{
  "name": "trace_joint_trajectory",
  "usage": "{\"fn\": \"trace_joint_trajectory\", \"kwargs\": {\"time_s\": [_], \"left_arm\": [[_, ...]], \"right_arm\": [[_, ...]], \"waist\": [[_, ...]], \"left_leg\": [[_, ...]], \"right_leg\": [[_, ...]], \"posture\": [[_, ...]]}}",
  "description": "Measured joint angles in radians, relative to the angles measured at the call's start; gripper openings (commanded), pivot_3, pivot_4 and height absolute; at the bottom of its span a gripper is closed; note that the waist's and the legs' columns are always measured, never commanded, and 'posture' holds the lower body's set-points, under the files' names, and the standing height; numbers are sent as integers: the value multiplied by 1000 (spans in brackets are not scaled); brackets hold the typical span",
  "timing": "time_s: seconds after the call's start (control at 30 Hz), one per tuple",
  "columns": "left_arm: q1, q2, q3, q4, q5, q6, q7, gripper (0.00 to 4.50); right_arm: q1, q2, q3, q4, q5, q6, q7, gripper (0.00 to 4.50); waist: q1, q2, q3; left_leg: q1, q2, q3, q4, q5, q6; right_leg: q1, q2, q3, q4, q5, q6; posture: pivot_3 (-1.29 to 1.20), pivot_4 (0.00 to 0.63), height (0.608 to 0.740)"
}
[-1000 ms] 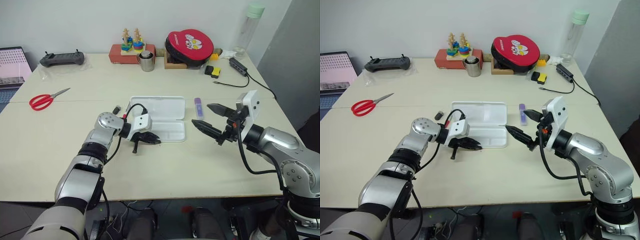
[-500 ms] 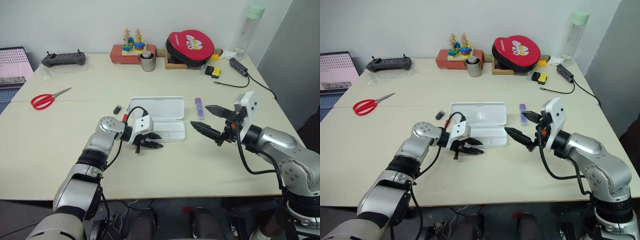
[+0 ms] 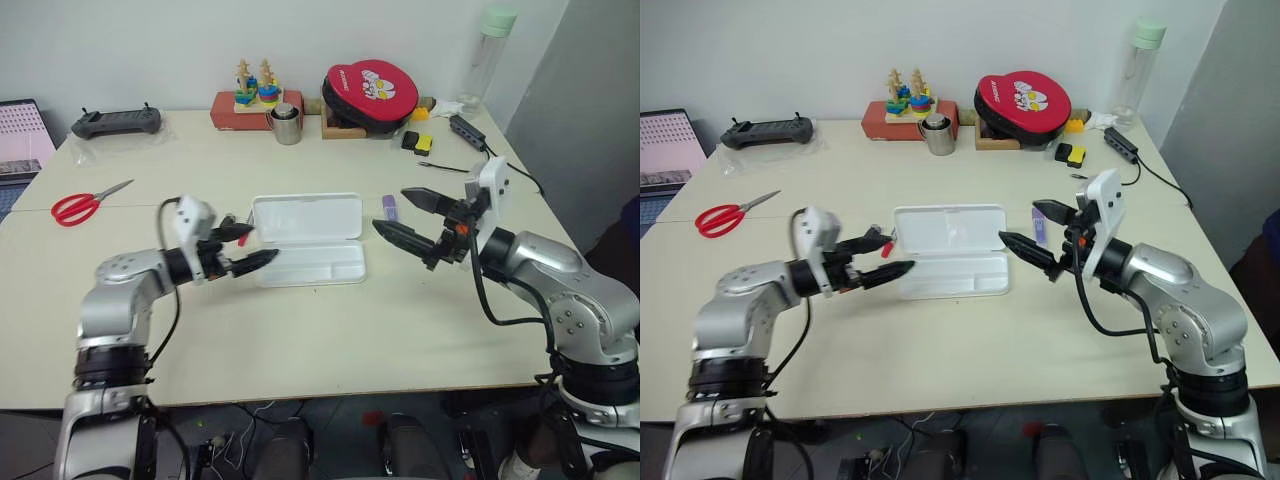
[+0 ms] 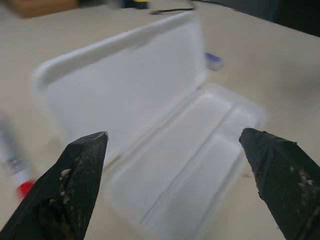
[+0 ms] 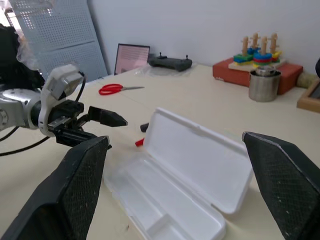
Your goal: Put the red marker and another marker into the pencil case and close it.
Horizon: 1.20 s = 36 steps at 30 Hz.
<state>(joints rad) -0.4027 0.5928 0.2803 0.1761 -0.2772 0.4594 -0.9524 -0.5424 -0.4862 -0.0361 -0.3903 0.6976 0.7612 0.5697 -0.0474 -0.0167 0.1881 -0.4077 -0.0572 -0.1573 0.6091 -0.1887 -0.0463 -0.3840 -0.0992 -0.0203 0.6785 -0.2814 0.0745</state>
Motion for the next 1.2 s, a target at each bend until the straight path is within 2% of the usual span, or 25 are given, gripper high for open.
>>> {"fn": "trace_joint_trajectory", "kwargs": {"time_s": [0.13, 0.3, 0.67, 0.7, 0.77, 0.93, 1.2], "left_arm": [[3, -21, 7, 31, 26, -15, 147, 4491], [-24, -62, -23, 123, 64, -57, 270, 4491], [-143, -140, -125, 303, 102, -118, 324, 4491], [-160, -142, -134, 322, 108, -118, 336, 4213], [-181, -147, -143, 350, 121, -113, 355, 4074], [-236, -160, -156, 420, 132, -105, 402, 2978], [-283, -177, -158, 487, 142, -122, 439, 1529]], "right_arm": [[-27, 28, 56, 39, -27, -23, 23, 4500], [-41, 44, 78, 53, -52, -42, 40, 4500], [-58, 61, 80, 51, -53, -47, 39, 4500], [-58, 62, 80, 48, -53, -47, 38, 4500], [-58, 61, 80, 41, -52, -45, 35, 4500], [-58, 60, 79, 37, -51, -32, 21, 4500], [-56, 57, 75, 29, -50, -29, 17, 4500]], "waist": [[21, -1, 0], [23, -1, -1], [19, -2, -1], [19, -2, -1], [19, -2, -1], [18, -2, -1], [20, -2, -1]], "left_leg": [[0, 0, 1, 0, 0, 0], [0, -1, 6, 0, 0, 0], [0, 0, 9, 0, 0, 0], [0, 0, 9, 0, 0, 0], [0, 0, 9, 0, 0, 0], [0, 0, 9, 0, 0, 0], [0, -1, 9, 0, 0, 0]], "right_leg": [[0, 0, 2, 0, 1, 0], [-2, 0, 6, -1, 4, -2], [-3, 0, 8, -1, 4, -3], [-3, 0, 8, -1, 5, -3], [-3, 0, 8, -1, 4, -2], [-3, 0, 8, -1, 3, 1], [-3, 0, 8, -1, 3, 1]], "posture": [[0, 150, 740], [0, 150, 740], [0, 150, 740], [0, 150, 740], [0, 150, 740], [0, 150, 740], [0, 150, 740]]}}
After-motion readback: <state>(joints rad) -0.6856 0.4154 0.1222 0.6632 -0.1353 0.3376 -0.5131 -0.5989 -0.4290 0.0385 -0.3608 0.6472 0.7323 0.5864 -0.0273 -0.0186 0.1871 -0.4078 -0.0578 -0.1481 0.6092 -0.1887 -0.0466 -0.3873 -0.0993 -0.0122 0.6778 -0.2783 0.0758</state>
